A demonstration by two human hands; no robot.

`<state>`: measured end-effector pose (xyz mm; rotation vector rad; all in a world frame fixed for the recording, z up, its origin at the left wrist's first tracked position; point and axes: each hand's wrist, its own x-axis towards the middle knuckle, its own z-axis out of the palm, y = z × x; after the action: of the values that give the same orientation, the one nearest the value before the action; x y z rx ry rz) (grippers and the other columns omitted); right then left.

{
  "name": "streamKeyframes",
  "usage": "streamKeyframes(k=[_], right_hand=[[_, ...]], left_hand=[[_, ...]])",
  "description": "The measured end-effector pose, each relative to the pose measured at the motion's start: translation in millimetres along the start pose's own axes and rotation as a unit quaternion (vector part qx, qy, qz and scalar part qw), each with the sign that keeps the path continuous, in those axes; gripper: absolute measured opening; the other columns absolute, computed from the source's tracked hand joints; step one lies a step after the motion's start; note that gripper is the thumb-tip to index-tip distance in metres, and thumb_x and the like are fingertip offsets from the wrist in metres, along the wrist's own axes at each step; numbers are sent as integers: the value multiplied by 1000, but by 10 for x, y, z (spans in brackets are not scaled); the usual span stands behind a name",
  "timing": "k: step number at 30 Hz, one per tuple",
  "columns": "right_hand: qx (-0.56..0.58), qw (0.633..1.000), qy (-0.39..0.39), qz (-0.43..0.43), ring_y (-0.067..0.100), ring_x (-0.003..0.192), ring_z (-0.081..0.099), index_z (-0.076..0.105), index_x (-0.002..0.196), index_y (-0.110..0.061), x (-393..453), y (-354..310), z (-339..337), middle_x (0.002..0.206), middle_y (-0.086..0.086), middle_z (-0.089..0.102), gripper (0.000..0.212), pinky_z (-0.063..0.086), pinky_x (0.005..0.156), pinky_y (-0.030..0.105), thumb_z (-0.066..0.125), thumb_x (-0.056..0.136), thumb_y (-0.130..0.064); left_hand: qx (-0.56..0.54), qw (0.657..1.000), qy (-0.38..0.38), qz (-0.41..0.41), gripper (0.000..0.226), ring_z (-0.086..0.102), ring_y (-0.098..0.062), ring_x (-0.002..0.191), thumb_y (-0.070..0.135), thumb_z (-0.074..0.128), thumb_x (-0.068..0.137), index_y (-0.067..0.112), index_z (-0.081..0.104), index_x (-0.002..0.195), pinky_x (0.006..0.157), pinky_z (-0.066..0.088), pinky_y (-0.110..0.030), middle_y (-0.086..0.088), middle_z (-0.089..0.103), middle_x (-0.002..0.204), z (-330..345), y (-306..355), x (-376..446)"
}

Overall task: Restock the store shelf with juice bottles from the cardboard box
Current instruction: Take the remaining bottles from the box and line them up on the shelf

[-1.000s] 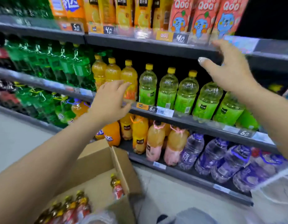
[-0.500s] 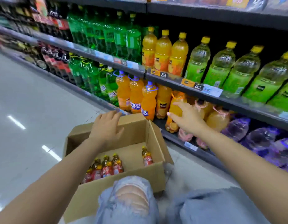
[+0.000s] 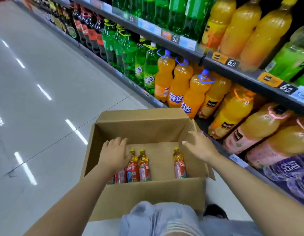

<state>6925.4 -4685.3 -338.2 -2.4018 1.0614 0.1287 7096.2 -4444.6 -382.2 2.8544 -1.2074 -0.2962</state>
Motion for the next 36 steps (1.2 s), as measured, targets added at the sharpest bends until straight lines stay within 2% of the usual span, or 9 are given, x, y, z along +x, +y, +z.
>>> streamKeyframes(k=[7, 11, 17, 19, 23, 29, 31, 34, 36], right_hand=[[4, 989, -120, 86, 30, 127, 47, 37, 143, -12, 473, 204, 803, 139, 14, 49, 62, 40, 102, 38, 58, 91, -38], [16, 977, -170, 126, 31, 109, 59, 48, 132, -17, 733, 438, 1230, 120, 12, 63, 54, 48, 91, 38, 62, 85, -40], [19, 960, -206, 190, 31, 106, 59, 48, 124, -13, 955, 615, 1651, 118, 13, 61, 46, 45, 81, 29, 63, 85, -32], [30, 952, -209, 219, 30, 108, 58, 45, 128, -12, 997, 695, 1801, 123, 13, 59, 55, 44, 80, 27, 66, 83, -34], [54, 936, -222, 268, 32, 121, 51, 37, 139, -11, 1079, 785, 2012, 136, 14, 50, 75, 43, 95, 33, 73, 78, -34], [-32, 934, -239, 263, 33, 127, 44, 16, 149, -12, 1153, 846, 2043, 145, 15, 30, 102, 42, 99, 35, 77, 73, -42], [-34, 934, -242, 259, 32, 122, 49, 26, 144, -13, 1134, 853, 2065, 139, 14, 35, 94, 43, 97, 35, 78, 71, -41], [12, 930, -274, 243, 25, 108, 60, 52, 123, -19, 1117, 881, 2175, 125, 8, 57, 67, 49, 93, 32, 78, 64, -37], [41, 927, -295, 227, 23, 109, 61, 53, 123, -21, 1085, 873, 2266, 124, 5, 61, 61, 48, 94, 33, 77, 68, -32]], left_hand=[[13, 994, -102, -30, 73, 39, -23, 131, 61, 42, 87, 19, 30, 145, 111, 29, -41, -3, 41, 144, 634, -132, 320], [28, 987, -151, -44, 72, 37, -24, 133, 61, 40, 87, 19, 28, 145, 111, 27, -42, -4, 38, 145, 956, -152, 515], [32, 975, -212, -55, 76, 34, -26, 135, 62, 43, 86, 18, 27, 145, 112, 25, -45, -6, 37, 146, 1307, -98, 677], [27, 972, -225, -55, 73, 35, -25, 133, 61, 44, 86, 18, 30, 143, 111, 27, -44, -5, 39, 144, 1415, -84, 708], [4, 966, -253, -50, 76, 33, -25, 135, 62, 45, 86, 18, 29, 145, 113, 25, -44, -5, 39, 144, 1596, -24, 777], [-2, 958, -284, -23, 82, 22, -26, 141, 62, 45, 86, 17, 20, 149, 118, 10, -46, -7, 30, 151, 1803, 118, 802], [10, 957, -290, -24, 80, 23, -28, 139, 63, 45, 85, 17, 23, 148, 117, 14, -47, -8, 29, 148, 1852, 152, 815], [23, 954, -297, -39, 73, 28, -28, 133, 63, 47, 84, 17, 37, 140, 108, 29, -46, -9, 32, 142, 1890, 240, 891], [45, 949, -309, -45, 72, 28, -29, 131, 65, 46, 83, 16, 44, 135, 106, 32, -45, -10, 33, 140, 1922, 339, 949]])
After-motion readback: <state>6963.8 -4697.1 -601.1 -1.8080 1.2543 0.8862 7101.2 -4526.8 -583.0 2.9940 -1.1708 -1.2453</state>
